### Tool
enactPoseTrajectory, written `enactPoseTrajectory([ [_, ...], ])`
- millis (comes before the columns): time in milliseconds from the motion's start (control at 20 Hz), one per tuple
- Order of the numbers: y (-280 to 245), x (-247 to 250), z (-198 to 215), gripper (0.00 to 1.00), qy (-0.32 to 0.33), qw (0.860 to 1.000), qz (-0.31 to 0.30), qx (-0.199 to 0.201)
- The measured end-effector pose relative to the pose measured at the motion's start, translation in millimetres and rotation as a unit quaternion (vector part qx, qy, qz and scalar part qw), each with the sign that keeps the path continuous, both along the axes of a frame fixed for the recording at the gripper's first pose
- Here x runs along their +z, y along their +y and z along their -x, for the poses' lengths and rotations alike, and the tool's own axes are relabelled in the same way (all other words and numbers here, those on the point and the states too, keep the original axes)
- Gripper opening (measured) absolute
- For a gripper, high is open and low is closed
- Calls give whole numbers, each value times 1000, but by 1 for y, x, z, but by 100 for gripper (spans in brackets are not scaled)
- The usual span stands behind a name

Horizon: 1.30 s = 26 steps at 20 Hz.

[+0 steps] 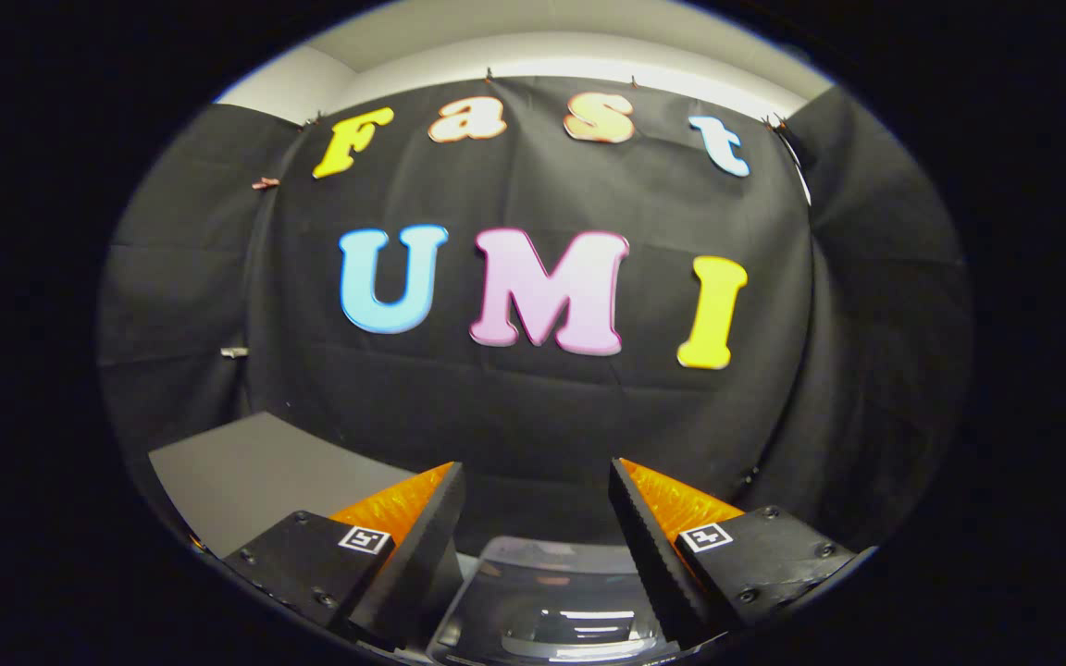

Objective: Put the clothes into the washing machine and then close the washing machine lid.

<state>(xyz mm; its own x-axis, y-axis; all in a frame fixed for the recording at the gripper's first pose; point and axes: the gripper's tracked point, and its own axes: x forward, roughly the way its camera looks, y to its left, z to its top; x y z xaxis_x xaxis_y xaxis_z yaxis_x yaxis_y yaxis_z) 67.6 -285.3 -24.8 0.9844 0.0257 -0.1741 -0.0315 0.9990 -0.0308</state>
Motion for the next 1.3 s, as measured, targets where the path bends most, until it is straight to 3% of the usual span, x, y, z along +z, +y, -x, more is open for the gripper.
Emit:
enactPoseTrajectory([
  [200,33,45,0,98,-45,999,-17,9],
  [450,51,44,4,98,-45,999,-14,17],
  [900,37,59,-5,98,-64,998,2,-20],
  [1300,24,58,3,98,-53,998,-3,-23],
])
